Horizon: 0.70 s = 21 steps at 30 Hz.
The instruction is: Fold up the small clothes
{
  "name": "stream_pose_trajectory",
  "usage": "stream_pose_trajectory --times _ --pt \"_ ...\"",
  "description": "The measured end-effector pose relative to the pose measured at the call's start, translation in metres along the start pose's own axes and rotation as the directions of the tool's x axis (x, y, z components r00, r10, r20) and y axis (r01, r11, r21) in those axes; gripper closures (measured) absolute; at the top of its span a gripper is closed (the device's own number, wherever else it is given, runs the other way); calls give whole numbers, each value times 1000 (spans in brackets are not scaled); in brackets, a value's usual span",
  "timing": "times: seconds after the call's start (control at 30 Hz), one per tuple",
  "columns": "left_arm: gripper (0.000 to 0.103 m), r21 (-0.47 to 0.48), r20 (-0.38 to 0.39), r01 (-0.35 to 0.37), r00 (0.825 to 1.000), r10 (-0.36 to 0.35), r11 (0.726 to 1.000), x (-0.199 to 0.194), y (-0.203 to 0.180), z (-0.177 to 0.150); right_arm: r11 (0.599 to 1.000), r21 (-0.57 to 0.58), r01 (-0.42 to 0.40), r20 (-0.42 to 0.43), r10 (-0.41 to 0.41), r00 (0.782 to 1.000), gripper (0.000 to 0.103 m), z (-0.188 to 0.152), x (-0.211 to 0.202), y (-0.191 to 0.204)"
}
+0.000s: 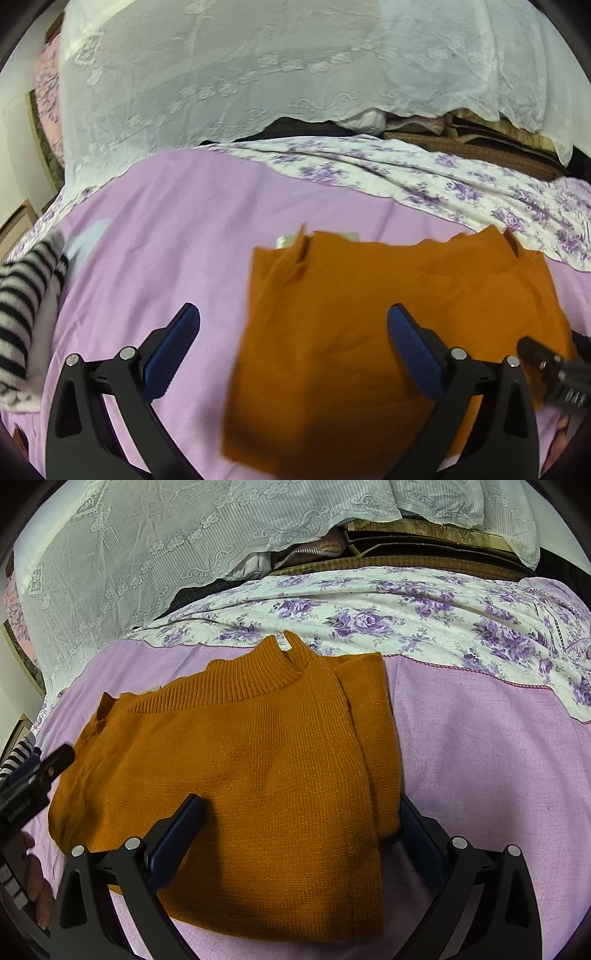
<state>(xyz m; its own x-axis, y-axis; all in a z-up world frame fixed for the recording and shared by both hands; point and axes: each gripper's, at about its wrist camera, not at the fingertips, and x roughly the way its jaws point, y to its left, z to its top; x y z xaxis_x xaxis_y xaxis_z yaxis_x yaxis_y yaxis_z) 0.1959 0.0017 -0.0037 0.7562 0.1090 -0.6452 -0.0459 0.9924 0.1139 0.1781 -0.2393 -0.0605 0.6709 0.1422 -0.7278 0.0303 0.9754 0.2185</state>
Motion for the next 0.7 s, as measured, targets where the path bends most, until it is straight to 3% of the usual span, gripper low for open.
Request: stream_pose_trajectory --times 0.1,0.17,0.3,0.37,0.47,0.53,0.63,0.7 --pt "4 43 -85 -29 996 32 999 31 -18 -1 1000 7 -9 0 9 1000 3 0 0 -1" --pt "4 14 -130 8 992 -6 1000 48 -15 -10 998 33 -47 10 47 999 3 2 -5 -5" --pt "4 -63 -141 59 988 -68 996 48 1 -12 980 129 -154 227 122 966 3 16 -50 -31" --pt "4 -76 -113 48 992 -57 996 38 4 -15 976 138 -170 261 129 957 3 22 -63 -40" --pt "4 -61 -39 47 998 -50 997 16 8 -19 957 216 -194 226 145 963 5 23 -55 -60" --pt "4 -56 -10 68 998 -69 996 4 10 -23 929 293 -227 171 182 968 17 19 -38 -73" --pt "4 -63 -34 68 997 -71 996 10 14 -24 896 363 -256 105 233 967 31 11 -16 -82" --pt "4 -92 -74 81 993 -88 992 19 19 -24 896 364 -254 104 232 967 33 10 -13 -83"
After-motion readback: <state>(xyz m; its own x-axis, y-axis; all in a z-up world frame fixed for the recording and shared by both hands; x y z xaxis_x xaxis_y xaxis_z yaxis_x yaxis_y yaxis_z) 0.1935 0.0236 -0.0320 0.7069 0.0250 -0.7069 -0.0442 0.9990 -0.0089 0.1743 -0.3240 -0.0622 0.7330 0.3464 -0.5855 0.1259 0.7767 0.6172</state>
